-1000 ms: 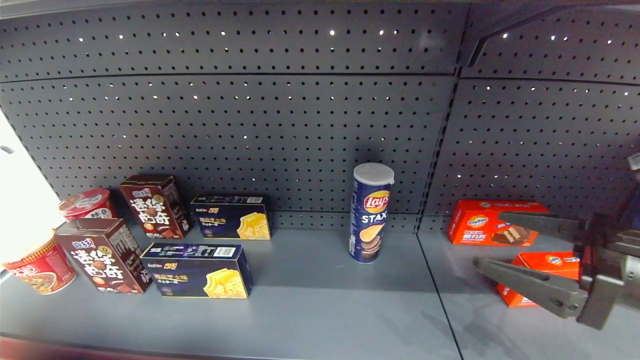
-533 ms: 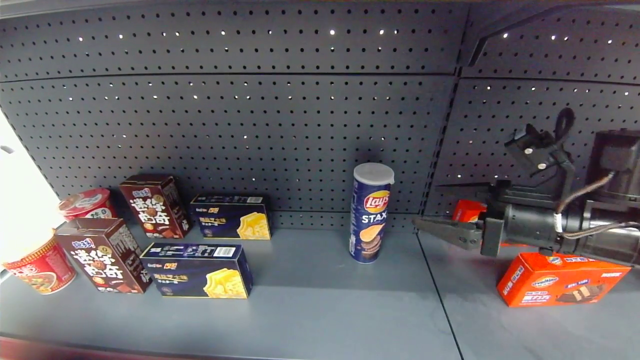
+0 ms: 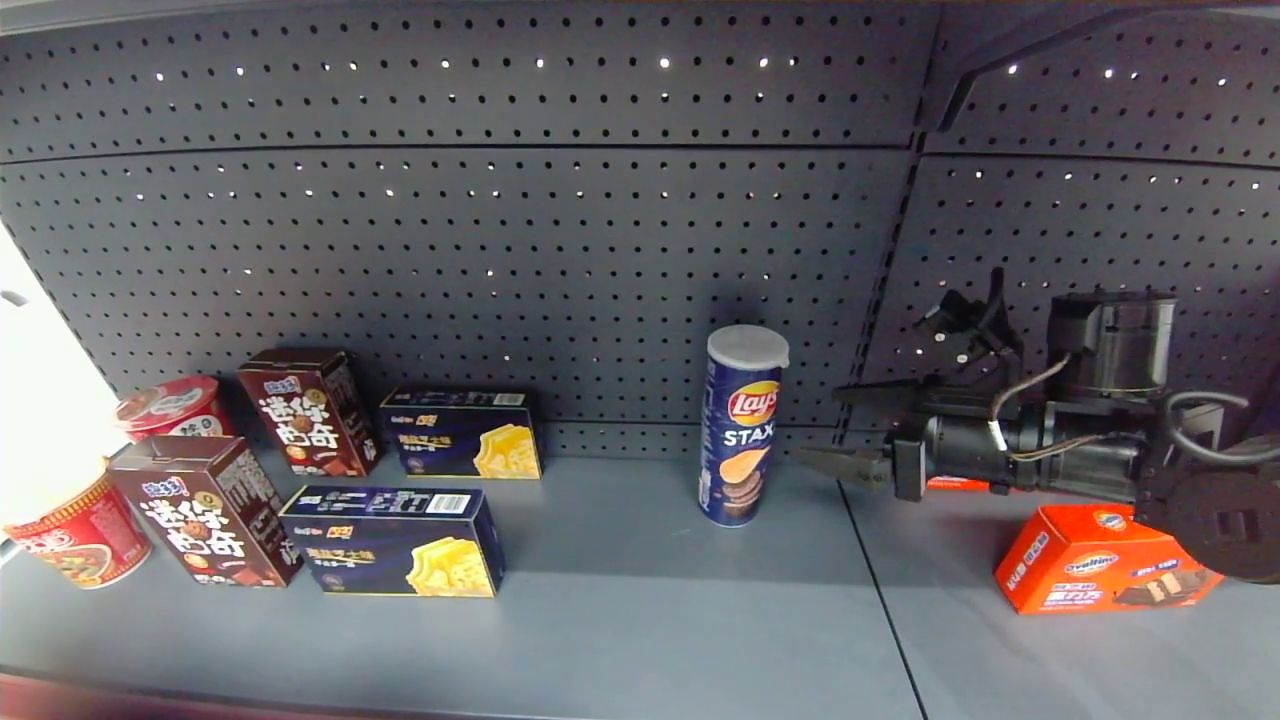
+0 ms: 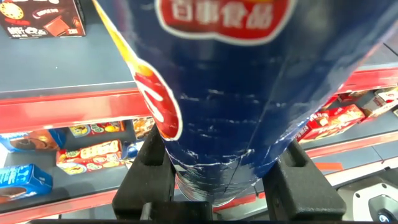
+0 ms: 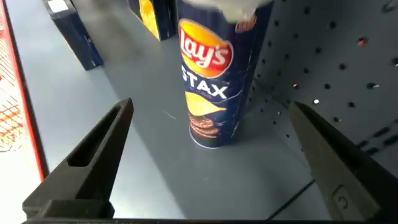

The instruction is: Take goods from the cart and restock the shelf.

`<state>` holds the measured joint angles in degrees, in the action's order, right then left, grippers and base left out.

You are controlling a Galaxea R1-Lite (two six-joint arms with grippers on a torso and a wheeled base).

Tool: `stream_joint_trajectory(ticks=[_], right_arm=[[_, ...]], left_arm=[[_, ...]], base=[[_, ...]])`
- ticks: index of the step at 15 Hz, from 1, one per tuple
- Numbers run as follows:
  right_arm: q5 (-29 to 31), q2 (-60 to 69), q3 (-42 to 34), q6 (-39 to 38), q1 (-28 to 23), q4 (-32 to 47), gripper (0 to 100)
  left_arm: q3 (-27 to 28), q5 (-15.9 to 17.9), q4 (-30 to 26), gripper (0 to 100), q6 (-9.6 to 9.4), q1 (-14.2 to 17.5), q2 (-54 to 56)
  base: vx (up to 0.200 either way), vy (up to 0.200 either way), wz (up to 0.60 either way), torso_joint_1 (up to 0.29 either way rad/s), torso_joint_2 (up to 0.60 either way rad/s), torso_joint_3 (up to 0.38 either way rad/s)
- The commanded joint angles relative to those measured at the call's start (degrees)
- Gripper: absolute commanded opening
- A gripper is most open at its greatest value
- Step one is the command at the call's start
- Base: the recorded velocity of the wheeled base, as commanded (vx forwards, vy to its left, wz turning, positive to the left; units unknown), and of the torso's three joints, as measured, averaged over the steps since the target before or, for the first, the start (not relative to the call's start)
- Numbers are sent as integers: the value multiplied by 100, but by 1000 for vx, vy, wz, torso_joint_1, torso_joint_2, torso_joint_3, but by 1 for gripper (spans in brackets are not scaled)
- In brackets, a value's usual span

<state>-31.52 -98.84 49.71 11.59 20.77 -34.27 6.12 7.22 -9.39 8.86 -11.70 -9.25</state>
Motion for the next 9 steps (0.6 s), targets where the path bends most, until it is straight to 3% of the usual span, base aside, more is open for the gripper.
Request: stream_joint_trajectory(ticks=[1,9], right_arm=[[59,-355,82,10,32,-71,100],[6,-1410,829,10,32,-520,100]], left_arm=[[3,-1,-2,0,1,1,2],[-6,-10,-2,0,1,10,55]], base=[[0,0,0,0,0,0],[0,0,0,0,0,0]])
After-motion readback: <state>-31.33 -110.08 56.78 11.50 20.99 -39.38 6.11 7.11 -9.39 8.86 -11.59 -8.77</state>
